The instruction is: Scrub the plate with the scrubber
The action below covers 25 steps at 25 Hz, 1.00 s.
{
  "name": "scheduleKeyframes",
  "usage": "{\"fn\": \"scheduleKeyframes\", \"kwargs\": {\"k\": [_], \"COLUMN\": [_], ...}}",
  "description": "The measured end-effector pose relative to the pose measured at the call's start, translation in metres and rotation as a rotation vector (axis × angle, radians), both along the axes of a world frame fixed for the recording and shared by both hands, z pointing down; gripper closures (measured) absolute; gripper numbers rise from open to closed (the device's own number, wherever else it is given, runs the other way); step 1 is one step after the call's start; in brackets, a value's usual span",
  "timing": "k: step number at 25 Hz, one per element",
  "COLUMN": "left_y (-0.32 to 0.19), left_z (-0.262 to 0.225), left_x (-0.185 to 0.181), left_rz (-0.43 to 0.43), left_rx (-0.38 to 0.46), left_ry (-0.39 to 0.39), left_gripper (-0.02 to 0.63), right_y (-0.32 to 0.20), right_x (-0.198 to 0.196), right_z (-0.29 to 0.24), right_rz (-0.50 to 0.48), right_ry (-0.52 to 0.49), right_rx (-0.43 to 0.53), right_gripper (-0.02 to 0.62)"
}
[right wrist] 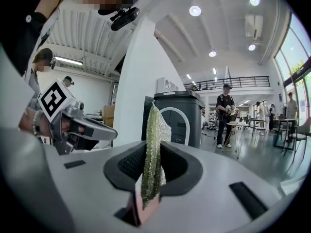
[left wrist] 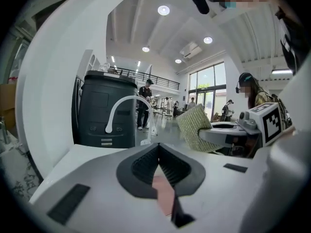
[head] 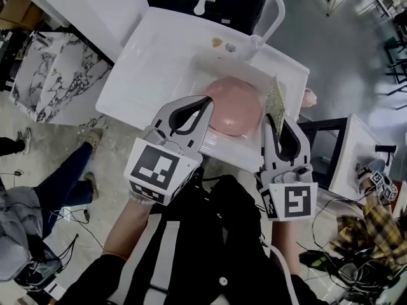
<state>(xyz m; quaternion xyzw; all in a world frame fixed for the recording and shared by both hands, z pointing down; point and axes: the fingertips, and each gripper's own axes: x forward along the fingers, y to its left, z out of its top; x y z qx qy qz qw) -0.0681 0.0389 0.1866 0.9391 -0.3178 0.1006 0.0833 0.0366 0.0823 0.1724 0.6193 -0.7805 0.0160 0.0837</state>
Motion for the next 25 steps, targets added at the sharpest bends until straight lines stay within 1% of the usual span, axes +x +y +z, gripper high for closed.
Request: {"fn": "scheduleKeyframes", "kwargs": {"k": [7,11,17,21,25], "left_y": [-0.011,-0.013,-0.021,-0.029,-0.035], "left_z": [0.012,0.019,0.042,0.054,0.062], "left_x": [0.006,0.008,0.001,0.000,0.006], "left_rz": [0.101,0.137,0.127,0.106,0.100], "left_rx": [-0.036,-0.047,-0.097,-0.129,-0.139], "left_ry": [-0.005,-0.008,-0.017,-0.020,-0.029], "left_gripper": [0.606,0.606,0.606,0.606,0.606], "right_y": [0.000,0.004,0.011,0.009,0.007], "right_x": [0.003,0.002,0.005,0.009,0.017], "right_z": [0.011,0.022,0.044,0.052,0.061], "right_rz": [0.102,0.117,0.160,0.176,0.184], "right_ry": [0.002,0.023,0.010,0.005,-0.007], "right_rx": [-0.029,-0.060,-0.116,-0.132,-0.142], "right_gripper": [0.523,0.523,0.523,0.523,0.523]}}
